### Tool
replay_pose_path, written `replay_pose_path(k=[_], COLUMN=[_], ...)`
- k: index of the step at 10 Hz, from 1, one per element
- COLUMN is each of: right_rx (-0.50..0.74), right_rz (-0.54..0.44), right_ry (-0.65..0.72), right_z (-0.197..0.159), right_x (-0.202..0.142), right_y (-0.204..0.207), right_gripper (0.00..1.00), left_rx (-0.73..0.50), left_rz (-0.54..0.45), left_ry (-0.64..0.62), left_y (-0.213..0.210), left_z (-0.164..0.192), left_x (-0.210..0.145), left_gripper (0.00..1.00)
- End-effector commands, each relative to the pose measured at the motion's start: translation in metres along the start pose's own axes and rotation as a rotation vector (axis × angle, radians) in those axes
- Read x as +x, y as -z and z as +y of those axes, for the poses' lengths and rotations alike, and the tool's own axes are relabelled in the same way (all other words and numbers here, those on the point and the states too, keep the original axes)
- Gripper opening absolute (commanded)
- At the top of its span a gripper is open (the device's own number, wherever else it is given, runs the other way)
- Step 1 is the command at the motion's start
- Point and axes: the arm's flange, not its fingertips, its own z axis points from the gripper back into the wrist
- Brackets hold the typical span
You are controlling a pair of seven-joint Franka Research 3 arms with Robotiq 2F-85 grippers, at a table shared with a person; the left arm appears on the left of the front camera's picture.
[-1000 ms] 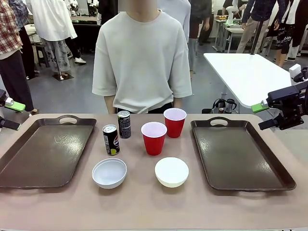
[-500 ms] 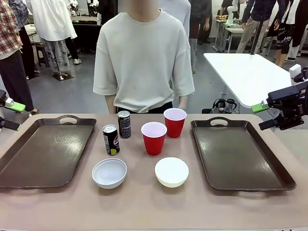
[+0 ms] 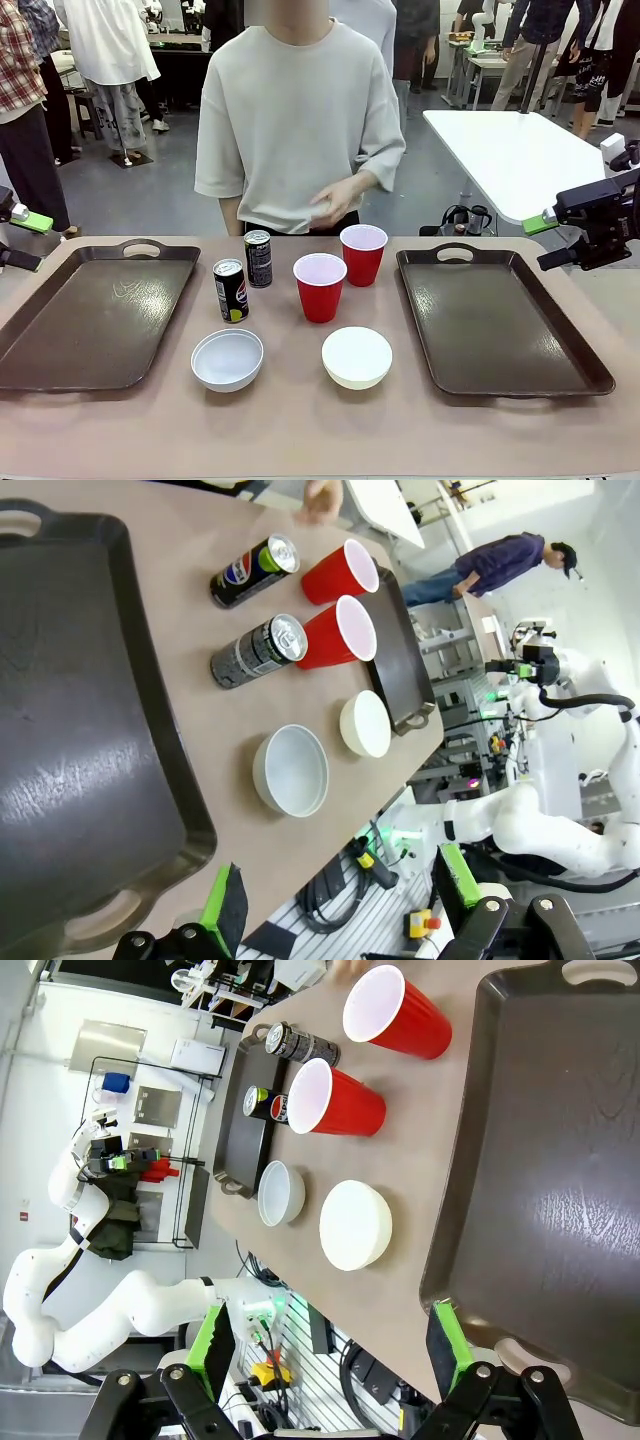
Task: Prepare tableware on both trays.
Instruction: Pick up a Picnic Bowl from the table and place it on a Handle tray.
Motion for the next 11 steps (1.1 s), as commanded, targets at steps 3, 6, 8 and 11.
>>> replay_pose_path(k=[3,6,8,11], right_rx=[0.026,0.026,0.026,0.026], right_rz=[-0.009,-0.009,-0.009,-0.009], right_ry=[0.006,0.006,0.006,0.006], right_z=[0.000,0.000,0.000,0.000], right_x=[0.002,0.002,0.002,0.002], right_y=[0.001,0.001,0.001,0.001], right_gripper=[1.00,1.00,1.00,1.00], left_rx=[-0.016,0.270,0.503,0.779], left_rz=[-0.010,0.068,0.160,0.325], left_ry=[0.001,0.022,0.056,0.069], left_y=[0.000,0.026,0.076,0.179], left_z=[0.001,-0.047,-0.083,-0.084], left_x=[0.000,0.015,0.025,0.033], left_gripper=[1.00,1.00,1.00,1.00])
